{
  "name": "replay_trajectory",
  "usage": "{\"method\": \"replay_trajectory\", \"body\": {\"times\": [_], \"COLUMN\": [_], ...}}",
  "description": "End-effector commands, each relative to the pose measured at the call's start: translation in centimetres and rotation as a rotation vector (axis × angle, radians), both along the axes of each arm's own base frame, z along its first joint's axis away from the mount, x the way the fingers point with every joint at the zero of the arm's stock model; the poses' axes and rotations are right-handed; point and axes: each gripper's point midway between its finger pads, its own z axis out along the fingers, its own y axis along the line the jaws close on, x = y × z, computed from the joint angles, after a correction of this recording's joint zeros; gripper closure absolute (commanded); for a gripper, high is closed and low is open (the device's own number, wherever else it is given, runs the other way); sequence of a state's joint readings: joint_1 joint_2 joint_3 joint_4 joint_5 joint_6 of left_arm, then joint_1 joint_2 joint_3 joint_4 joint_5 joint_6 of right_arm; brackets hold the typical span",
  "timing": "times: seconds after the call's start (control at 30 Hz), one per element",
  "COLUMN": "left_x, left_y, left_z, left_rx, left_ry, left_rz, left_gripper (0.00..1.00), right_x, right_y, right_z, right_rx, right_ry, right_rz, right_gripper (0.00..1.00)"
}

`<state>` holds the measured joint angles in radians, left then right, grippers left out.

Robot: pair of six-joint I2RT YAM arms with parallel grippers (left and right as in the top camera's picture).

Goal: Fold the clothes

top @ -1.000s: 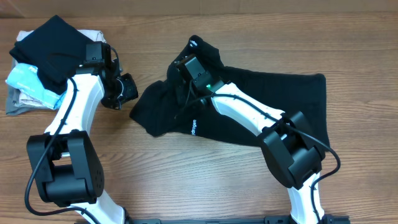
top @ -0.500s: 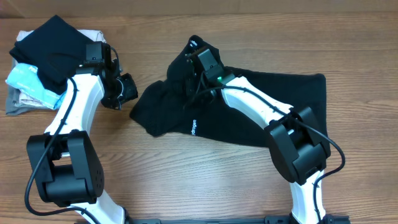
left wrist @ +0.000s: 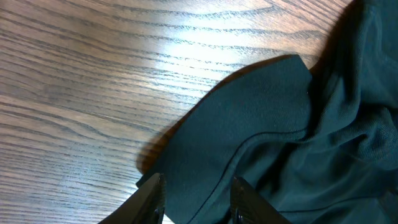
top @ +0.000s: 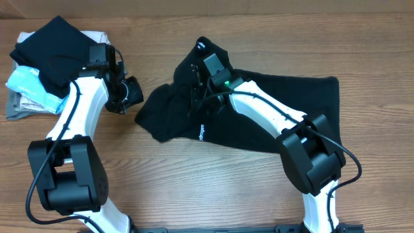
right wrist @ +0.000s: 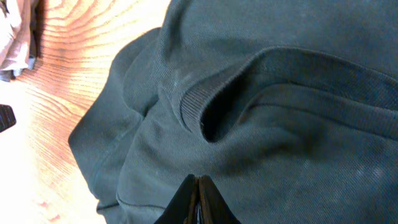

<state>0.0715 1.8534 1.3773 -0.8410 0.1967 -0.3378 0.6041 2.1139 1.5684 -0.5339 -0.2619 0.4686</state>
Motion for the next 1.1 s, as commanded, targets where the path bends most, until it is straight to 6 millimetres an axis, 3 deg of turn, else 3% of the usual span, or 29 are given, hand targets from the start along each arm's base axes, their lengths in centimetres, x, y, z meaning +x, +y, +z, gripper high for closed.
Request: {"method": "replay_trajectory", "body": {"times": [0.0, 0.3, 0.77, 1.07], "left_x": [0.6, 0.6, 0.6, 0.6], "left_y": [0.0, 0.0, 0.0, 0.0], "left_z": [0.9, 0.9, 1.0, 1.0], "left_rx": [0.014, 0.015, 0.015, 0.015], "left_ry": [-0.029, -0.029, -0.032, -0.032], "left_rz": [-0.004, -0.003, -0.003, -0.003], "left_gripper": [0.62, 0.62, 0.62, 0.62], "right_x": [-0.1, 1.1, -0.7, 0.0], "right_y": [0.2, 0.7, 1.2, 1.3], "right_z": [-0.6, -0.1, -0.7, -3.1], "right_rx": [-0.005, 0.017, 0.014, -0.025], "right_ry": [-0.006, -0.06, 0.001, -0.014], "right_rz": [-0.011, -0.021, 0.009, -0.012], "right_gripper": [0.94, 0.94, 0.95, 0.96]}}
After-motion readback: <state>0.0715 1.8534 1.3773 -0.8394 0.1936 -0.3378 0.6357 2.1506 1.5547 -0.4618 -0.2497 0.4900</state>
